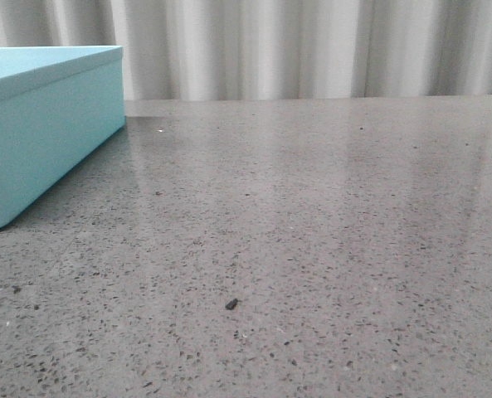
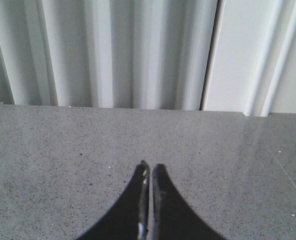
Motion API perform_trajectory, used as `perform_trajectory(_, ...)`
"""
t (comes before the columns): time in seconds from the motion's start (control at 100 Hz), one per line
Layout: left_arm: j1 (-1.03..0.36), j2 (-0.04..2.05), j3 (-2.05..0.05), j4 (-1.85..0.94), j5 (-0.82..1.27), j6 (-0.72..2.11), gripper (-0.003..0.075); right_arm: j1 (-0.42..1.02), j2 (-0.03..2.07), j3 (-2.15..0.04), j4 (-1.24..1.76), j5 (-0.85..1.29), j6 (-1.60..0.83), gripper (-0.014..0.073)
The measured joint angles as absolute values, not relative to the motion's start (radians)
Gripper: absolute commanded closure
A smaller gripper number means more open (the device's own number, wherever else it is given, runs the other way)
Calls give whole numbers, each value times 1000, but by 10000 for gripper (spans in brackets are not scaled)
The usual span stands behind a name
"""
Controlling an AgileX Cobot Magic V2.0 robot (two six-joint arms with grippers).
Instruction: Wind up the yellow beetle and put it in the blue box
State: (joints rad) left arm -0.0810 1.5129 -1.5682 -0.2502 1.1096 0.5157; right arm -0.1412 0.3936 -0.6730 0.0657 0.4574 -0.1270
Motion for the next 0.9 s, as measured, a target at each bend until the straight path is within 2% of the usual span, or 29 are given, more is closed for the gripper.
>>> perform_trajectory(0.44, -81, 1262, -1419, -301, 936, 518, 741, -141, 256, -410, 61, 268, -127, 655)
perform_trajectory(0.9, -81, 861, -942, -314, 585, 518, 741, -141, 246, -265, 58, 6, -127, 655)
